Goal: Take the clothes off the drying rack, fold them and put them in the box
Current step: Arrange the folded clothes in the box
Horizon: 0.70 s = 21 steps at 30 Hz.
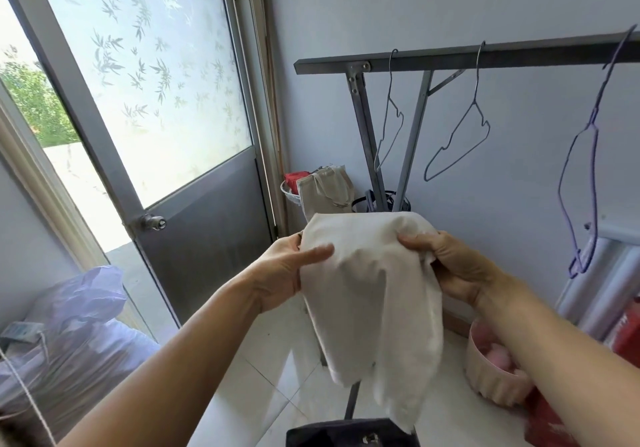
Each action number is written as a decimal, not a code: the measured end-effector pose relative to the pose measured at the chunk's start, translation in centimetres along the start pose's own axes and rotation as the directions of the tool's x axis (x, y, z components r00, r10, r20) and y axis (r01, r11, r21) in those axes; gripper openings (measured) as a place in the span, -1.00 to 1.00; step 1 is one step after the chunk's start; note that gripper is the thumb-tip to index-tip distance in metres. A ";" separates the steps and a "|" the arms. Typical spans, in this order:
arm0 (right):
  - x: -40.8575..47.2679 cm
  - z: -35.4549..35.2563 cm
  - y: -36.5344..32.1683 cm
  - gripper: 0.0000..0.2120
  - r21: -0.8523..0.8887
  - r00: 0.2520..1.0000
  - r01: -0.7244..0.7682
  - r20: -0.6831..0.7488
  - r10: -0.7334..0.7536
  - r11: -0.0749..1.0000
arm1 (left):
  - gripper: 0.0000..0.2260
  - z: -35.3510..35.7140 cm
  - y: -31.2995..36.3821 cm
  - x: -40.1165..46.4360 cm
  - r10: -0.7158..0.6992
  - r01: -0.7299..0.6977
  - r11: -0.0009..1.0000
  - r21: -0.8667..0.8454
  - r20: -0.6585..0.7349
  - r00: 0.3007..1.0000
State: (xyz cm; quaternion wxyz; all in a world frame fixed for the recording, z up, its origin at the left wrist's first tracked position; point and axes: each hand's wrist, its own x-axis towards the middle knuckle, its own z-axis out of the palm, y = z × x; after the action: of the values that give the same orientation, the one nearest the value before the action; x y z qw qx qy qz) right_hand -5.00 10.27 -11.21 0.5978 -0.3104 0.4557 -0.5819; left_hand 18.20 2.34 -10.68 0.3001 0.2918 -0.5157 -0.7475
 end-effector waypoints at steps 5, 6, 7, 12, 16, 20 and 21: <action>-1.0 -0.5 -0.2 -0.73 0.034 1.000 -0.010 0.024 0.010 0.999 | -0.34 0.1 -0.5 0.5 0.174 -0.176 0.984 -0.023 -0.091 0.981; -1.0 -0.5 -0.1 -0.72 0.041 1.000 -0.012 0.027 0.011 0.999 | -0.48 0.1 -0.4 0.5 0.209 -0.208 0.978 0.026 -0.085 0.974; -1.0 -0.5 0.0 -0.72 0.050 1.000 -0.026 0.016 0.025 0.998 | -0.64 0.0 -0.3 0.5 0.228 -0.222 0.971 0.087 -0.072 0.971; -0.6 0.0 0.1 -0.70 0.169 0.997 -0.027 -0.065 0.039 0.985 | -0.65 0.1 0.2 0.0 0.164 -0.160 0.984 0.079 -0.037 0.986; -1.3 0.3 0.2 -0.77 0.214 1.000 -0.008 0.009 0.006 0.977 | -0.47 0.3 0.8 -0.3 0.169 -0.169 0.983 0.072 0.000 0.986; -0.7 0.5 0.5 -0.78 0.156 0.998 -0.012 -0.062 0.022 0.988 | -0.37 -0.3 0.8 -0.3 0.194 -0.186 0.919 0.348 0.012 0.981; -0.6 0.6 0.4 -0.75 0.156 0.997 -0.004 -0.077 0.016 0.988 | -0.37 -0.5 0.9 -0.3 0.212 -0.195 0.860 0.471 0.017 0.977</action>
State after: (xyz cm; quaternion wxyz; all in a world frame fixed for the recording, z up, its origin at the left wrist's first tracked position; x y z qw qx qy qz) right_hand -4.24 10.80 -11.25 0.6050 -0.2377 0.4335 -0.6242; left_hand 18.88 2.06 -9.95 0.3069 0.3128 -0.7039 -0.5590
